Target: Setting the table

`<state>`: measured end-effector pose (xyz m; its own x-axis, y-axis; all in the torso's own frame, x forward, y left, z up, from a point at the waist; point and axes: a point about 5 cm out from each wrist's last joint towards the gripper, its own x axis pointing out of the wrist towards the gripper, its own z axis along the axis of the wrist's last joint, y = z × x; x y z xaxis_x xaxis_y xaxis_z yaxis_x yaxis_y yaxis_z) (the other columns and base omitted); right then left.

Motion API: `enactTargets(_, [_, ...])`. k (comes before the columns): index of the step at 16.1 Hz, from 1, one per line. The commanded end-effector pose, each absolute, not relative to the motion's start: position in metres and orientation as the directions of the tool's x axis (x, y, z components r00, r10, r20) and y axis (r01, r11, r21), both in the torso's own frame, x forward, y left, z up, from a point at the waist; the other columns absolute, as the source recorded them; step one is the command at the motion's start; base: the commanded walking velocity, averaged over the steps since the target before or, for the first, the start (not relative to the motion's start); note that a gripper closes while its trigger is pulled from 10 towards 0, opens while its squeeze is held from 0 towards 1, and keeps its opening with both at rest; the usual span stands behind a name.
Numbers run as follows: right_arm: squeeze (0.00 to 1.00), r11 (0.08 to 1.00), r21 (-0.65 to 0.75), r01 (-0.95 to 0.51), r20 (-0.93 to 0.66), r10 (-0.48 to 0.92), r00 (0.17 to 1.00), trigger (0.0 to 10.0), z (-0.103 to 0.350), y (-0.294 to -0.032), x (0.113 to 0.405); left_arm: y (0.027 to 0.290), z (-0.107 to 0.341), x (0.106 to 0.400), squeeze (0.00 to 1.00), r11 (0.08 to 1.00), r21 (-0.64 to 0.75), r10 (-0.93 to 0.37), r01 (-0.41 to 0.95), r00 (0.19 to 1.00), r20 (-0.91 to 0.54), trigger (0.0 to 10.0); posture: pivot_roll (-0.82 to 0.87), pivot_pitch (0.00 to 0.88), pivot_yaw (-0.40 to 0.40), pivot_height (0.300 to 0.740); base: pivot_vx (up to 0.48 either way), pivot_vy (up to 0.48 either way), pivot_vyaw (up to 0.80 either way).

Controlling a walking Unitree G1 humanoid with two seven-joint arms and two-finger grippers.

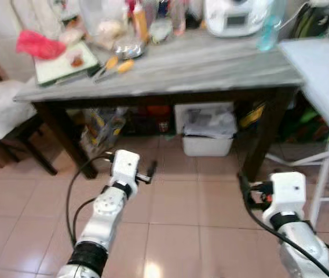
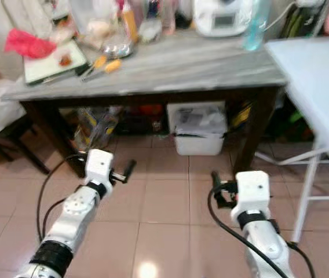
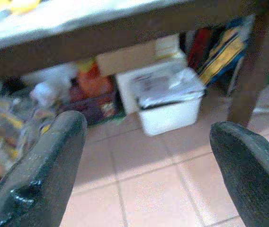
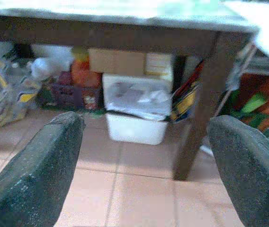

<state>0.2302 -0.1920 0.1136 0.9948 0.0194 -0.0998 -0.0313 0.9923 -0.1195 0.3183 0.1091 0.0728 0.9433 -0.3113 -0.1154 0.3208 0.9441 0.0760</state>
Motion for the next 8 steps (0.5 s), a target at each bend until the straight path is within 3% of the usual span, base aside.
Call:
enactTargets(1, [0.0, 0.994, -0.103, -0.047, -0.099, 0.037, 0.994, 10.0, 0.1149, -0.1835, 0.2291, 0.1202, 0.0732, 0.3205, 0.0, 0.951, 0.092, -0.283, 0.295, 0.951, -0.123, 10.0, -0.29, 0.078, 0.128, 0.74, 0.0, -0.337, 0.0])
enactTargets(8, [0.0, 0.989, -0.132, -0.068, -0.114, 0.053, 0.992, 10.0, 0.1161, -0.1824, 0.2318, 0.1176, 0.0737, 0.3213, 0.0, 0.955, 0.08, -0.274, 0.284, 0.955, -0.117, 10.0, -0.28, 0.071, 0.111, 0.74, 0.0, -0.298, 0.0])
